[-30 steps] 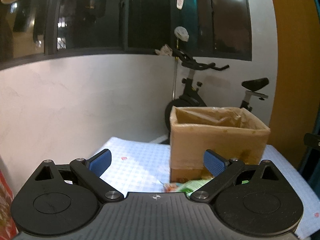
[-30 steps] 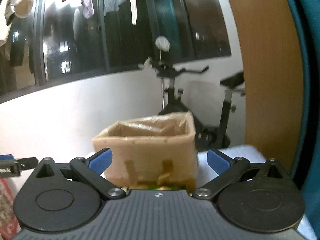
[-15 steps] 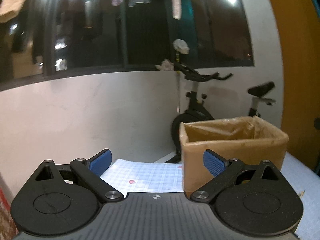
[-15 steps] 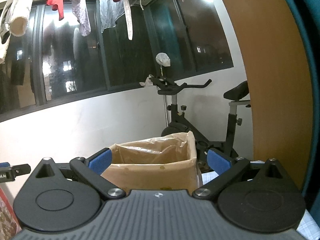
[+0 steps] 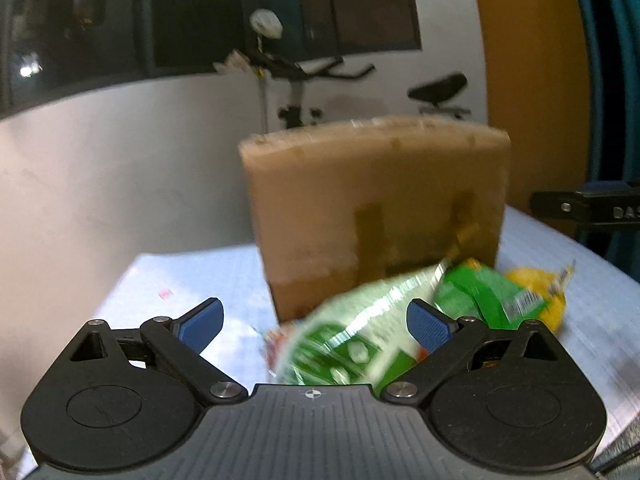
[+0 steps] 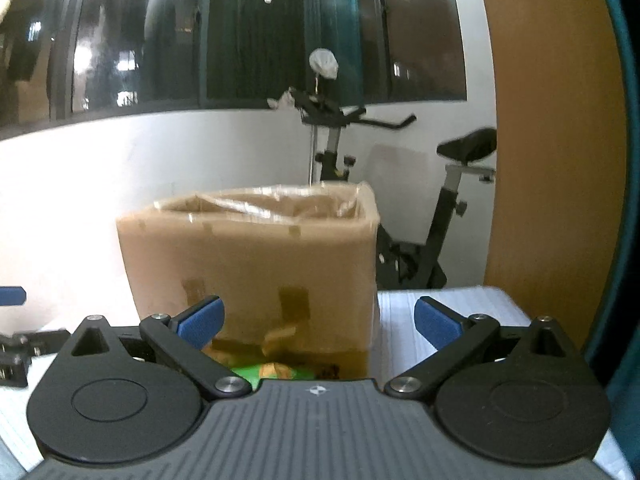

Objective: Organize snacks
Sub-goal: 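Grasp the green-and-white snack bag with the left gripper while the right grasps the green chip bag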

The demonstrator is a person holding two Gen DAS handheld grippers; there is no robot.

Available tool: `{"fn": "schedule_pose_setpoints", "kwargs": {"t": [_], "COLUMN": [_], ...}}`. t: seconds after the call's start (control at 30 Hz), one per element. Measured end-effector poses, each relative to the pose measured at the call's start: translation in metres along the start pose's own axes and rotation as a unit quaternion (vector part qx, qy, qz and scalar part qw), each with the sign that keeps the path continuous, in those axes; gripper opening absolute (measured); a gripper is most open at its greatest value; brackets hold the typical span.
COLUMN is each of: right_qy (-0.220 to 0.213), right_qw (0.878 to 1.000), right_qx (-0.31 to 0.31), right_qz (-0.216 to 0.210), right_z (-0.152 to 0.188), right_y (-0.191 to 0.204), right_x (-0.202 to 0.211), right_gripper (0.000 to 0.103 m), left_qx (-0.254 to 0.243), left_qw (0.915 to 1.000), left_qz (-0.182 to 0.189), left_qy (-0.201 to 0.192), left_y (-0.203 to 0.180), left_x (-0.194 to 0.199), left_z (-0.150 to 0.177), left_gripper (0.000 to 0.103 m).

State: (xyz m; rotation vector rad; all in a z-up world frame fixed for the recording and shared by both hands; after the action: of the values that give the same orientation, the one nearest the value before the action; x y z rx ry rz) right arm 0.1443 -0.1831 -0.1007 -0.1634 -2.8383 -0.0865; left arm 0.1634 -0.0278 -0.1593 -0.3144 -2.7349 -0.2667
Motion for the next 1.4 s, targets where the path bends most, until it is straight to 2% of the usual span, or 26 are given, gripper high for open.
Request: {"fn": "schedule_pose_setpoints", "kwargs": {"t": [0.27, 0.43, 0.6, 0.73, 0.87, 0.97, 1.03, 1.1, 1.17, 1.4], "right_qy": [0.044, 0.057, 0.068, 0.073, 0.079, 0.084, 0.088, 0.092, 0.096, 0.118], "right_qw": [0.999, 0.998, 0.997, 0.997, 0.996, 0.996, 0.995, 0.995, 0.994, 0.991], "right_qx": [-0.013, -0.012, -0.016, -0.023, -0.031, -0.031, -0.032, -0.034, -0.035, -0.03], "right_qz": [-0.009, -0.008, -0.015, -0.02, -0.025, -0.027, -0.029, -0.033, -0.039, -0.063], "right_z": [0.032, 0.039, 0.045, 0.048, 0.051, 0.054, 0.056, 0.058, 0.058, 0.063], "right_y": [0.004, 0.003, 0.004, 0.005, 0.007, 0.009, 0.01, 0.011, 0.014, 0.032], "right_x": [-0.021, -0.03, -0.035, -0.038, -0.039, -0.04, -0.041, -0.042, -0.043, -0.054], "right_gripper": [0.102, 0.101, 0.101, 0.101, 0.1, 0.1, 0.1, 0.099, 0.099, 0.099], "left_qx": [-0.023, -0.013, -0.029, -0.051, -0.063, -0.079, -0.091, -0.077, -0.041, 0.054], "left_qw": [0.9989, 0.9985, 0.9972, 0.9966, 0.9938, 0.989, 0.9869, 0.9896, 0.9927, 0.9939], "left_qz": [0.017, 0.032, 0.048, 0.036, 0.016, 0.013, 0.011, 0.016, 0.022, 0.025], "left_qy": [0.036, 0.043, 0.05, 0.055, 0.09, 0.124, 0.133, 0.12, 0.112, 0.093], "left_y": [-0.006, -0.009, -0.017, -0.018, -0.012, -0.011, -0.011, -0.007, 0.001, 0.027], "left_x": [-0.025, -0.036, -0.036, -0.034, -0.042, -0.051, -0.055, -0.053, -0.051, -0.038], "left_z": [0.02, 0.024, 0.026, 0.031, 0.04, 0.048, 0.05, 0.047, 0.044, 0.039], "left_gripper": [0.099, 0.099, 0.099, 0.099, 0.098, 0.097, 0.094, 0.083, 0.078, 0.073]}}
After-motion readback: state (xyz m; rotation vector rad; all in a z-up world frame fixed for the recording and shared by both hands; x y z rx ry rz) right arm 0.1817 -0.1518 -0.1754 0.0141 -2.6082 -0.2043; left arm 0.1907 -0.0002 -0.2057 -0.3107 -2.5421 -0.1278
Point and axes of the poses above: each gripper's, at about its wrist camera, not at the fingertips, and x roughly against the way its jaws point, y to its left, z to its underside, the point moved 10 cm from there along -x, roughly the way its jaws point, and after that the axes turned 4 degrees about -y, right-handed, at the moved point
